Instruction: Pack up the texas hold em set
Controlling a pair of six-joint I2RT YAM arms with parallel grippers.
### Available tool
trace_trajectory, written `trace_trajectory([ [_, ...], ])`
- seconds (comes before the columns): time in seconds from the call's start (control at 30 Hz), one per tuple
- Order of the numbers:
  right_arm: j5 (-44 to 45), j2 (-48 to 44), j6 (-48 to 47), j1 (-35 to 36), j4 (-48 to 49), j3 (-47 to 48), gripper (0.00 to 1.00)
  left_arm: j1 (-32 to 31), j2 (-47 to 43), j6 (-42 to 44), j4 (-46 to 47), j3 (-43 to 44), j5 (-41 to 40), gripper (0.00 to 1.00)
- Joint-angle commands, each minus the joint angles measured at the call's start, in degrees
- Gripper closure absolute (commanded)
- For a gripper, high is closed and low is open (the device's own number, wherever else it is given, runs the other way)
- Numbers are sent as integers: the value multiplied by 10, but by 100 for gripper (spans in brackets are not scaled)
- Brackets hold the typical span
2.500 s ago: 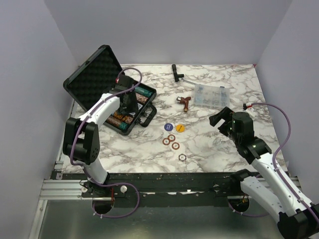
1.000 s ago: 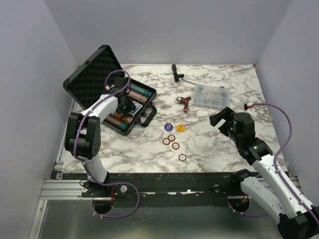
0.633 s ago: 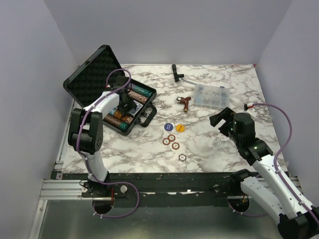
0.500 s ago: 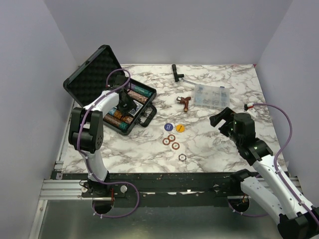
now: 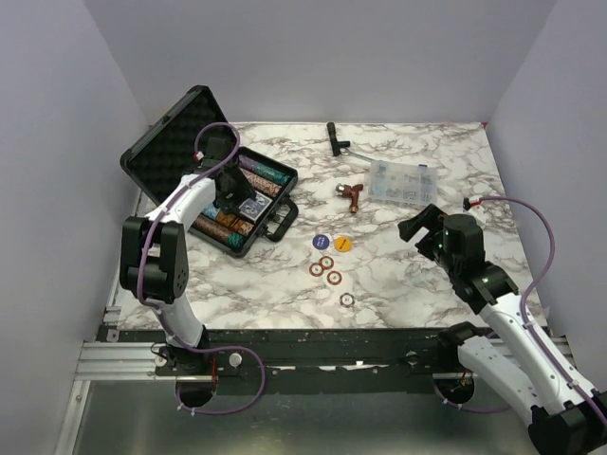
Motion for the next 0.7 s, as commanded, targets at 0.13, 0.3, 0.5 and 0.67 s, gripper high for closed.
trace_trajectory([
  [0.13,-4,5,1,-1,12,1,7,15,78,29,-20,55,49,50],
  [0.3,-6,3,1,-2,14,0,7,25,80,25,-35,56,39,50],
  [0.5,-26,2,-8,-1,37,-14,7,26,81,41,-39,58,43,49],
  [0.67,-87,38,-33,-1,68,-13,8,25,34,71,19,27,83,42],
])
